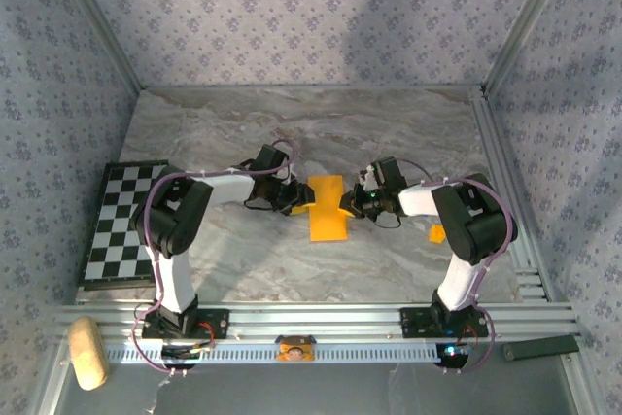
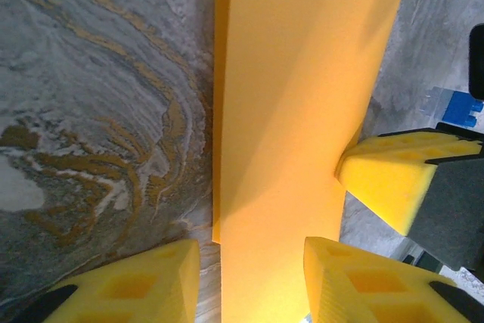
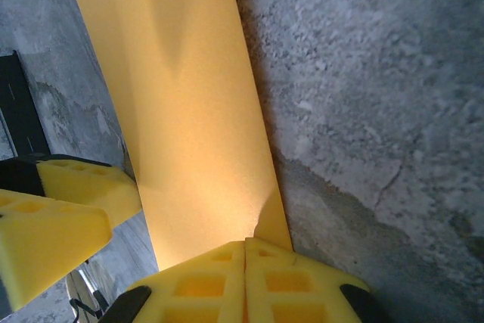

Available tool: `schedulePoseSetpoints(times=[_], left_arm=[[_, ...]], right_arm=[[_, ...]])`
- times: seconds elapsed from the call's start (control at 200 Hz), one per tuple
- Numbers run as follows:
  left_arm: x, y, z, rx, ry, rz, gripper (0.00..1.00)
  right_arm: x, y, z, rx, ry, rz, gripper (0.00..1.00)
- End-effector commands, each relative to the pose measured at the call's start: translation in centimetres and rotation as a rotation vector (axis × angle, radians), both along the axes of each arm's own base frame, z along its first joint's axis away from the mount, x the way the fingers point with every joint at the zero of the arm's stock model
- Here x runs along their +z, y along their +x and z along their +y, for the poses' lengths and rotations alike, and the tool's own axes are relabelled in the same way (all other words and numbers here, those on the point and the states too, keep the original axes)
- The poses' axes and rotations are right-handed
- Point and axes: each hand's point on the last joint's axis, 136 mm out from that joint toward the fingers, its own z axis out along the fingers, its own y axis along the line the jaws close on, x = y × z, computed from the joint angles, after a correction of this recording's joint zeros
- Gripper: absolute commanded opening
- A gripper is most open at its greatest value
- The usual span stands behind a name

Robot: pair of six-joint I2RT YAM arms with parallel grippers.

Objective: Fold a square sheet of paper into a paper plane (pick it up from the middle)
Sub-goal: Third fold the triangle at the center of the table.

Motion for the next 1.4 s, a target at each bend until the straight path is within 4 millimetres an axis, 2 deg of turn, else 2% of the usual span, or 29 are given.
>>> schedulePoseSetpoints(times=[0.0, 0.49, 0.84, 1.169, 1.294, 1.394], left_arm=[[-0.5, -0.4, -0.4, -0.016, 0.000, 0.041, 0.40], [-0.5, -0.3, -1.5, -0.036, -0.047, 0.052, 0.32], [-0.5, -0.2, -1.3, -0.020, -0.038, 0.044, 0.26], [0.6, 0.3, -1.6, 0.003, -0.077, 0.022, 0.25], [0.5, 0.3, -1.5, 0.007, -0.075, 0.024, 0.17], [0.6, 0.3, -1.5, 0.011, -0.076, 0.028, 0.09]], right_arm=[[-2.5, -0.9, -1.6, -0.047, -0.093, 0.056, 0.08], [-2.3, -0.8, -1.4, -0.042, -0.091, 0.048, 0.09], [-2.2, -0.8, -1.4, -0.044, -0.091, 0.046, 0.09], [-2.0, -0.8, -1.4, -0.042, -0.095, 0.044, 0.10], [-1.7, -0.7, -1.3, -0.041, -0.089, 0.035, 0.10], [-0.5, -0.2, -0.7, -0.033, -0.041, -0.016, 0.14]])
